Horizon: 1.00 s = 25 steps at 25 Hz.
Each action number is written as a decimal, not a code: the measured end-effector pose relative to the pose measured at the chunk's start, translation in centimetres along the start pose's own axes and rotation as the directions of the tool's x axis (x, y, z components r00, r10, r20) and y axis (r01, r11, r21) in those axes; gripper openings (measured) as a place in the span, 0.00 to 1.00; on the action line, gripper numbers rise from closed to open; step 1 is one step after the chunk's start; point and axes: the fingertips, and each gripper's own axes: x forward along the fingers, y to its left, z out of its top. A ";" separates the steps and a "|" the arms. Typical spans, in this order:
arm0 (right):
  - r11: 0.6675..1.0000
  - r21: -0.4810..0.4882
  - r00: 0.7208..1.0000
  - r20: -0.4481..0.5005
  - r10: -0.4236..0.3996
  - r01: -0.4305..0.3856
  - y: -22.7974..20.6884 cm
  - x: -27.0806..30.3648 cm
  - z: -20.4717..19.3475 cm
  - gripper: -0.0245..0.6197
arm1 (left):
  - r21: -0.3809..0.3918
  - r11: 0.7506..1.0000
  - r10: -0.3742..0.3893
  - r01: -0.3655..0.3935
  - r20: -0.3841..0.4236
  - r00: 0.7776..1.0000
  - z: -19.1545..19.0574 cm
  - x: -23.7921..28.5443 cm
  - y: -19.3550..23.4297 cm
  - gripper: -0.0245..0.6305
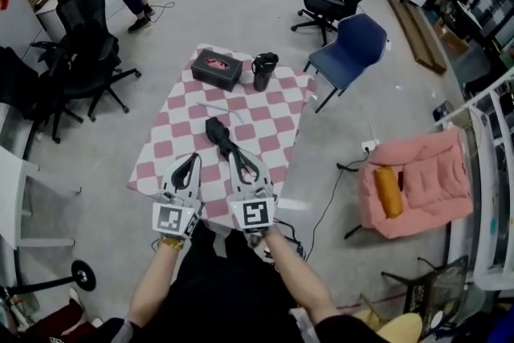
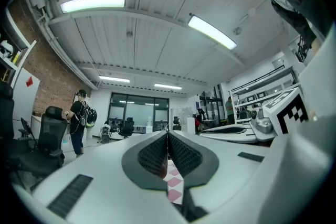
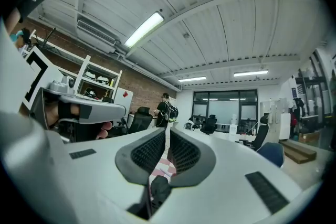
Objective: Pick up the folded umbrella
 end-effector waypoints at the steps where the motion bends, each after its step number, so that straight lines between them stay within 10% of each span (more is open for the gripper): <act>1: 1.000 0.000 1.000 -0.007 -0.004 0.004 -0.2 0.7 -0.3 0.07 | -0.006 1.000 -0.004 0.004 -0.003 1.000 -0.3 0.4 0.4 0.06; 17: 0.999 -0.043 0.962 -0.271 0.016 -0.029 0.4 11.6 -11.7 0.07 | -0.086 0.981 -0.176 0.174 -0.015 0.984 -3.7 6.3 7.8 0.06; 25: 0.996 -0.025 0.885 -0.461 0.060 -0.081 0.7 14.0 -19.6 0.18 | -0.108 0.976 -0.190 0.188 -0.010 0.982 -4.7 7.7 11.3 0.06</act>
